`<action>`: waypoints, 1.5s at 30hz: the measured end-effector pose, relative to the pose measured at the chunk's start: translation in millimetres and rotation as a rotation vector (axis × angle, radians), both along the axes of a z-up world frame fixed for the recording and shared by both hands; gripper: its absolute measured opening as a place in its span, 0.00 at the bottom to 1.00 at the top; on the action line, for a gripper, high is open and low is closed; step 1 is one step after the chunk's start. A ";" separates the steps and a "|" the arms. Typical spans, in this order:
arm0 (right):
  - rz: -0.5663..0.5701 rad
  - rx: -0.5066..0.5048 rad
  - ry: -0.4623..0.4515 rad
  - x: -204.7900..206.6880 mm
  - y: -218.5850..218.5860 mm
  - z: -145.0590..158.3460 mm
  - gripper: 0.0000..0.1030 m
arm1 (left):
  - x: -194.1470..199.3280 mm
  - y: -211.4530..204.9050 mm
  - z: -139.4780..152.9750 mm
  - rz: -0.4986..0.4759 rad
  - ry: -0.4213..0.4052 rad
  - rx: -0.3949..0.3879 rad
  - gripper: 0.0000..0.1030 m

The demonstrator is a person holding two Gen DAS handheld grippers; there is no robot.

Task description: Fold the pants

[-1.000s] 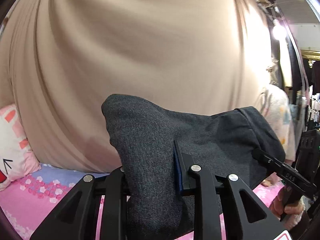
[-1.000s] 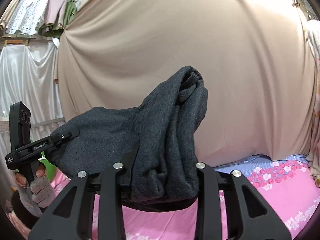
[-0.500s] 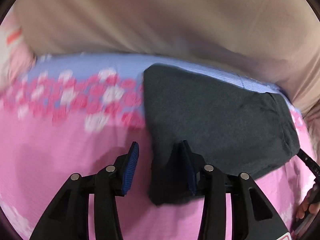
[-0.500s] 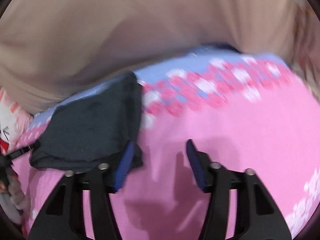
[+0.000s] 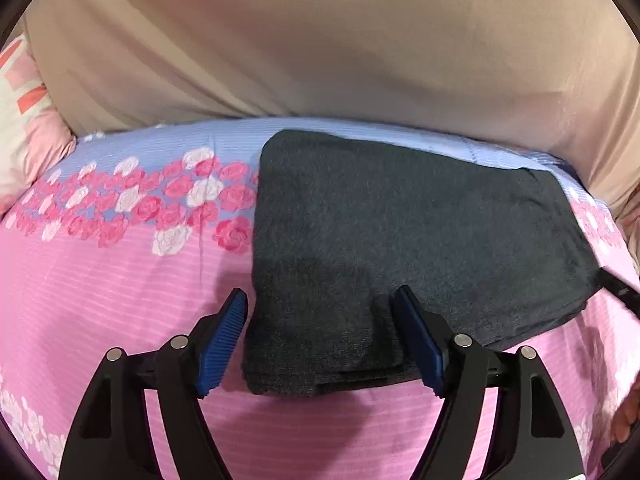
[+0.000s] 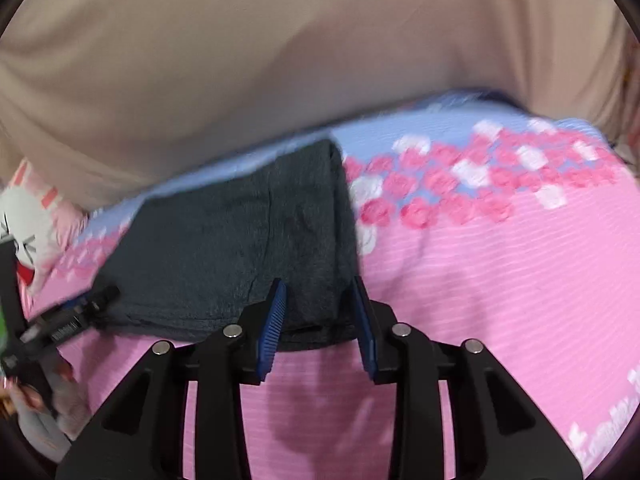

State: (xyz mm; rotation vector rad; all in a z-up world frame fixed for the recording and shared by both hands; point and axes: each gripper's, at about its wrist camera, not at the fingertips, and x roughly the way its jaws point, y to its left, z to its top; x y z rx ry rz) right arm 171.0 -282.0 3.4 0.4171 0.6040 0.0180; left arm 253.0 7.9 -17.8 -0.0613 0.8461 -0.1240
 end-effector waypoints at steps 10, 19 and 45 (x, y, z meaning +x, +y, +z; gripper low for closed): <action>-0.084 -0.164 0.007 -20.4 29.1 -9.5 0.37 | -18.1 -13.3 9.2 0.019 -0.098 0.099 0.71; -0.116 -0.175 -0.022 -56.1 46.8 -8.5 0.58 | -58.1 -16.4 12.4 0.023 -0.133 0.101 0.71; -0.079 -0.175 0.023 -128.0 75.1 -17.2 0.89 | -129.2 -16.2 18.2 0.062 -0.200 0.084 0.84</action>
